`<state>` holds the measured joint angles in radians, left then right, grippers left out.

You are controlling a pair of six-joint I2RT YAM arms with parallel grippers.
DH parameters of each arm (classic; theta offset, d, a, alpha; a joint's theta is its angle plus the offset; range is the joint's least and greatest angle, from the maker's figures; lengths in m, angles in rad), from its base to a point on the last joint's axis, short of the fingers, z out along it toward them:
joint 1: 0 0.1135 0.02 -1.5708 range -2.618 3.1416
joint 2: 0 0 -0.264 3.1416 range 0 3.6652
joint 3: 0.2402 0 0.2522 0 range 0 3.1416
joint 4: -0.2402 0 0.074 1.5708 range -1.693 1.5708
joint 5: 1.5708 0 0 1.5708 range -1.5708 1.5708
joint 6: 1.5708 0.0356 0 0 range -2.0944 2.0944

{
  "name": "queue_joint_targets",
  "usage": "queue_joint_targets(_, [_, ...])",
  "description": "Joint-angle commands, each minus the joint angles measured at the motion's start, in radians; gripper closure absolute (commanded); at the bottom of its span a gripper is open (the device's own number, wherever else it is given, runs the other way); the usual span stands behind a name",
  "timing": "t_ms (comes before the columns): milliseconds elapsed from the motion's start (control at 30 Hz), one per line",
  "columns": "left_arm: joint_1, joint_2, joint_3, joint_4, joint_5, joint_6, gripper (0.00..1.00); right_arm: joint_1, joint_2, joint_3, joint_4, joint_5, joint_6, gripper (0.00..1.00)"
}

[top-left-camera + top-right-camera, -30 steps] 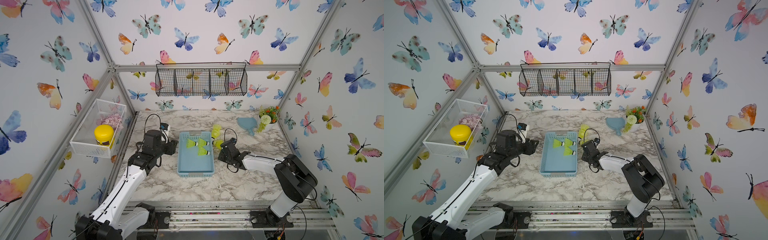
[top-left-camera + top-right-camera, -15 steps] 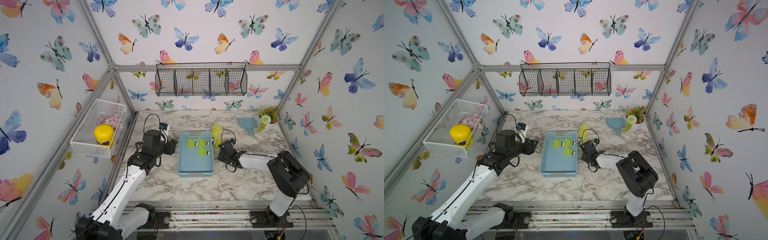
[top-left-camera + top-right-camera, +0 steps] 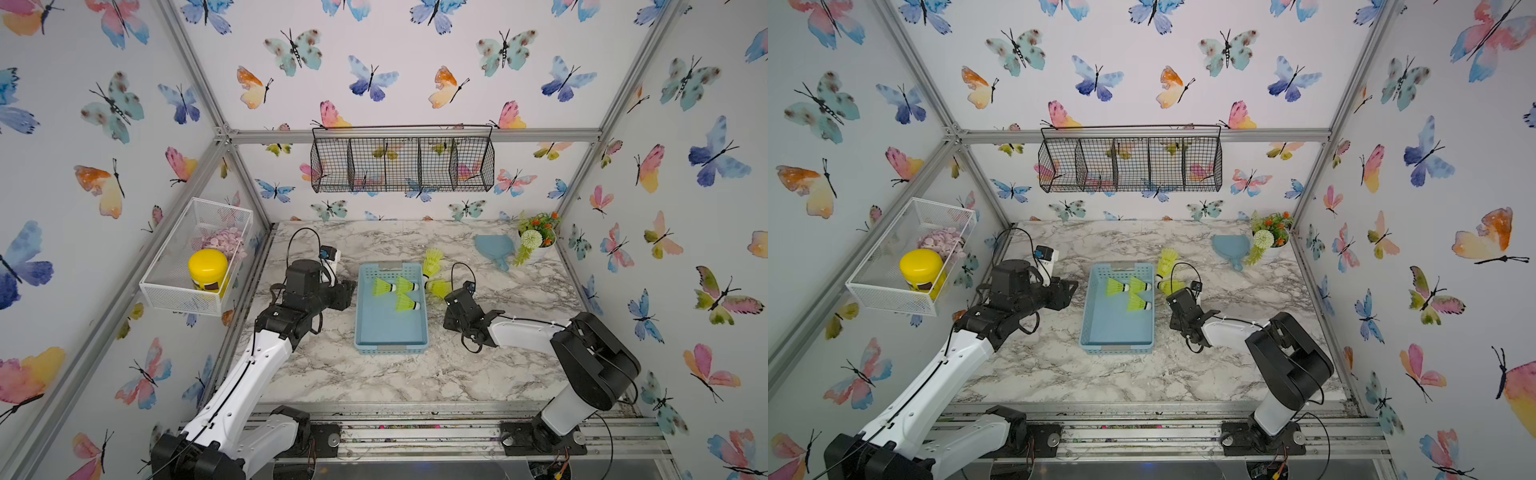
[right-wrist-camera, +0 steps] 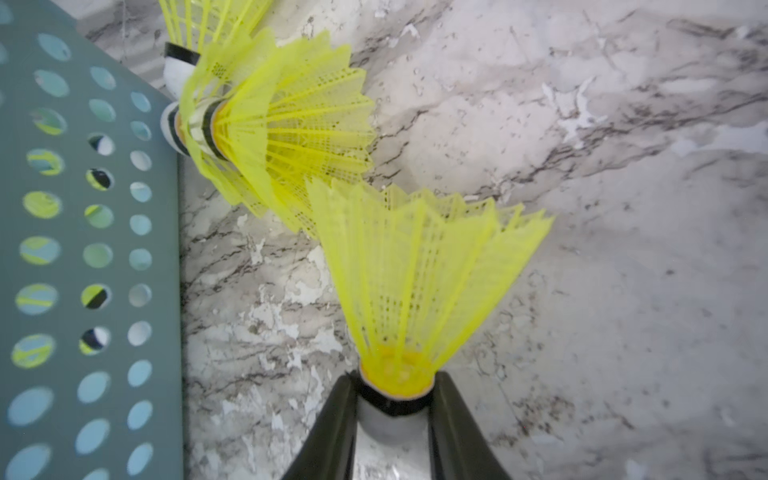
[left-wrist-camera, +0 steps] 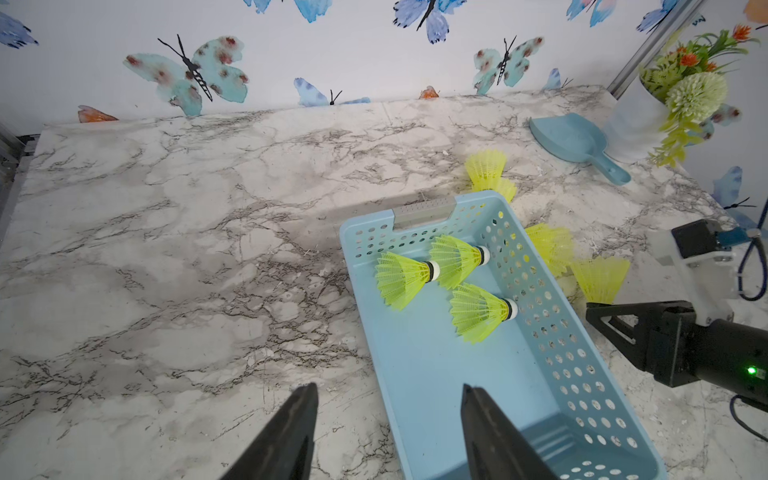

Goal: Put the shuttlecocks into the storage box
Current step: Pick up the shuttlecock at the center of the board.

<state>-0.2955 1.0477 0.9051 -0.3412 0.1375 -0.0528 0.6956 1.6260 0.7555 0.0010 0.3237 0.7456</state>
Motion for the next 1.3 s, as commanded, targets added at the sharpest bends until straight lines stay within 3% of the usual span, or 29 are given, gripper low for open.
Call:
queue_joint_targets(0, [0.004,-0.009,0.011,0.013,0.045,0.019,0.40,0.006,-0.048,-0.032,0.035,0.022,-0.111,0.75])
queue_joint_targets(200, [0.004,0.011,0.009,0.030,0.250,0.077,0.40,0.006,-0.196,-0.080,0.041,-0.091,-0.279,0.76])
queue_joint_targets(333, [0.001,0.053,0.045,0.025,0.449,0.054,0.43,0.007,-0.275,-0.049,-0.030,-0.179,-0.401,0.75])
queue_joint_targets(467, [-0.028,0.099,0.086,0.042,0.559,0.027,0.44,0.007,-0.315,0.000,-0.086,-0.287,-0.508,0.75])
queue_joint_targets(667, [-0.147,0.174,0.188,0.020,0.560,0.086,0.44,0.007,-0.364,0.054,-0.141,-0.421,-0.612,0.74])
queue_joint_targets(900, [-0.274,0.298,0.376,-0.113,0.474,0.226,0.43,0.007,-0.399,0.111,-0.204,-0.535,-0.680,0.73])
queue_joint_targets(1267, [-0.313,0.452,0.519,-0.235,0.595,0.395,0.43,0.008,-0.407,0.143,-0.230,-0.642,-0.715,0.73])
